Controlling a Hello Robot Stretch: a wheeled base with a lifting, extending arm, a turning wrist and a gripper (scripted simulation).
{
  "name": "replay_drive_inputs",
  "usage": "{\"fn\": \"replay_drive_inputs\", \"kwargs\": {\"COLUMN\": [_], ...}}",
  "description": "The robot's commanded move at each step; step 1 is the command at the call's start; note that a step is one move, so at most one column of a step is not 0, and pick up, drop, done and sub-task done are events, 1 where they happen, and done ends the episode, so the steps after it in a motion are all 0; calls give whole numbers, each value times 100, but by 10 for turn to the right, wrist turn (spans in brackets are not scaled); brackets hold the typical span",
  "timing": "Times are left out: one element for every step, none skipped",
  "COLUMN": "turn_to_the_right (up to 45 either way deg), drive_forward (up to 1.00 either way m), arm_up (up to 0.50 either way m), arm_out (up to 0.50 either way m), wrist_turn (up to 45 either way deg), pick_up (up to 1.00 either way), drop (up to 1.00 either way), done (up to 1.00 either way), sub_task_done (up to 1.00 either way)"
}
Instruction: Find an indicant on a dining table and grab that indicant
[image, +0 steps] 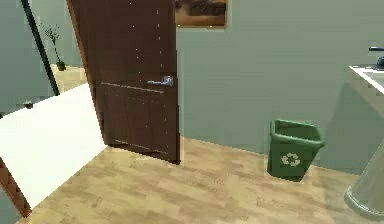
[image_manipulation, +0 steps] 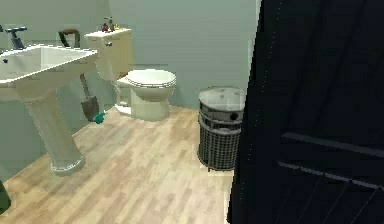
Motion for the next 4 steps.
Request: {"fn": "replay_drive_inputs", "kwargs": {"turn_to_the_right": [0, -330, 0, 0], "drive_forward": [5, 0, 100, 30], "arm_up": [0, 0, 0, 0], "arm_out": [0, 0, 0, 0], "wrist_turn": [0, 0, 0, 0], "pick_up": [0, 0, 0, 0], "drop": [0, 0, 0, 0], "done": [0, 0, 0, 0], "sub_task_done": [0, 0, 0, 0]}}
